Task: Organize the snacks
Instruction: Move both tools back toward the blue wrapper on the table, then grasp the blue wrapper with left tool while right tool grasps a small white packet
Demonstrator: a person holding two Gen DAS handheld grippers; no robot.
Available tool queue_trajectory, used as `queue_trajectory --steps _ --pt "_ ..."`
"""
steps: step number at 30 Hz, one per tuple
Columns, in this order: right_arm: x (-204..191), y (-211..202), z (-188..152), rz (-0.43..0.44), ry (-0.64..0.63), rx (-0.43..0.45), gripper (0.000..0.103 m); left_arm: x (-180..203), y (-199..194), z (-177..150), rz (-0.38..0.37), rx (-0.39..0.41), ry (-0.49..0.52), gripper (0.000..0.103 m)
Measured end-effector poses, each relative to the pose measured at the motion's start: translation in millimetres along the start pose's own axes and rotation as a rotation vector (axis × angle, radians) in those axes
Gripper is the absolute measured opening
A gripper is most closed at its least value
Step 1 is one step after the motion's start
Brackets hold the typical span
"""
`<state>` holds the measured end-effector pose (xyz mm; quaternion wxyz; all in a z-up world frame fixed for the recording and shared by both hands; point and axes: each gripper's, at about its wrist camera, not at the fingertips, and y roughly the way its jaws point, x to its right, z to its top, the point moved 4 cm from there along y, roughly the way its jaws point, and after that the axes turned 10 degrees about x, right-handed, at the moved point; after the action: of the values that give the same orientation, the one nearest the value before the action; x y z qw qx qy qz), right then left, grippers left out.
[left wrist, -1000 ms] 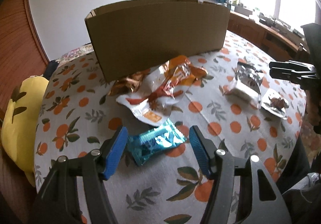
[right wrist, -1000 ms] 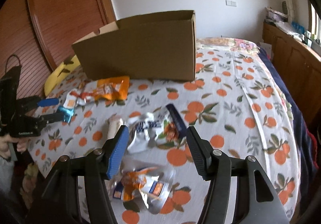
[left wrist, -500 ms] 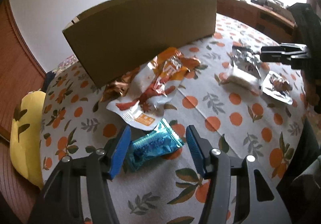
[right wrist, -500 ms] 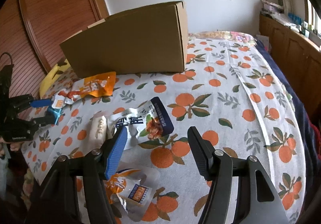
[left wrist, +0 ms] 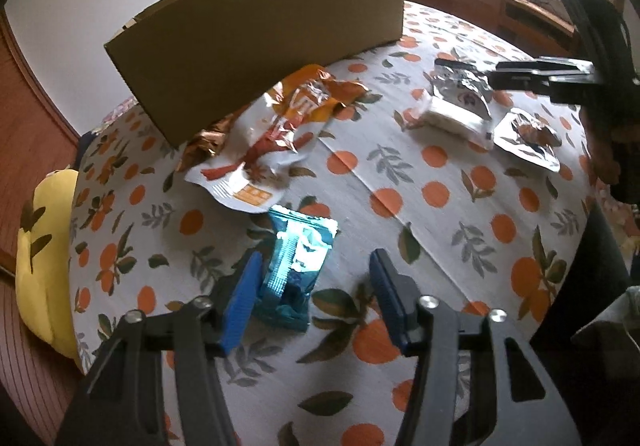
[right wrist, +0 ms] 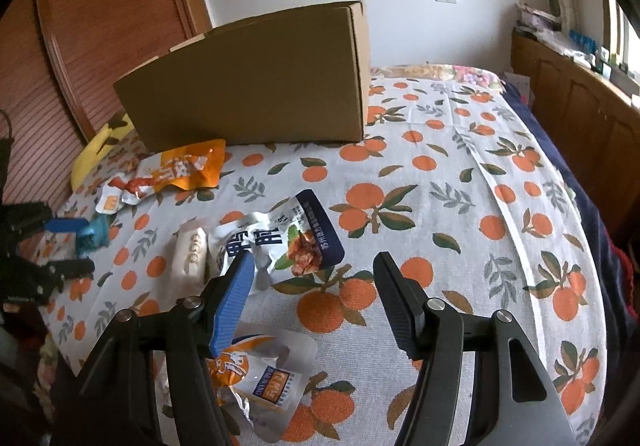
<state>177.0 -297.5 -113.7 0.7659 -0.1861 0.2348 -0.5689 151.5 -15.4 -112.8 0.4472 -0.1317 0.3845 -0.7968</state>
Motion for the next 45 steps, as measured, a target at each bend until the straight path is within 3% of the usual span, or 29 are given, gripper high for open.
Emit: queue_trajectory --steps 5,7,17,26,30,34,37,45 --pt "3 0 0 0.005 0.023 -0.001 0.063 2 -1 0 0.002 0.017 -0.031 0.022" --pt "3 0 0 0.006 0.019 -0.001 0.063 2 -2 -1 0.003 0.028 -0.048 0.02" --pt "7 -3 0 0.02 0.045 0.002 0.063 11 -18 -7 -0.02 0.106 -0.143 0.02" --pt "-8 -27 -11 0.017 0.016 -0.029 0.064 38 -29 -4 -0.068 0.161 -0.168 0.02" --pt "-18 -36 -25 0.002 -0.017 -0.047 0.069 49 -34 1 -0.076 0.175 -0.153 0.02" --pt "-23 -40 -34 0.022 -0.003 -0.044 0.085 59 -38 4 -0.085 0.186 -0.141 0.02" --pt "-29 -34 -40 0.028 -0.021 -0.069 0.086 62 -41 6 -0.092 0.197 -0.148 0.02" --pt "-42 -24 -44 -0.052 -0.132 -0.031 0.089 62 -41 6 -0.101 0.2 -0.16 0.02"
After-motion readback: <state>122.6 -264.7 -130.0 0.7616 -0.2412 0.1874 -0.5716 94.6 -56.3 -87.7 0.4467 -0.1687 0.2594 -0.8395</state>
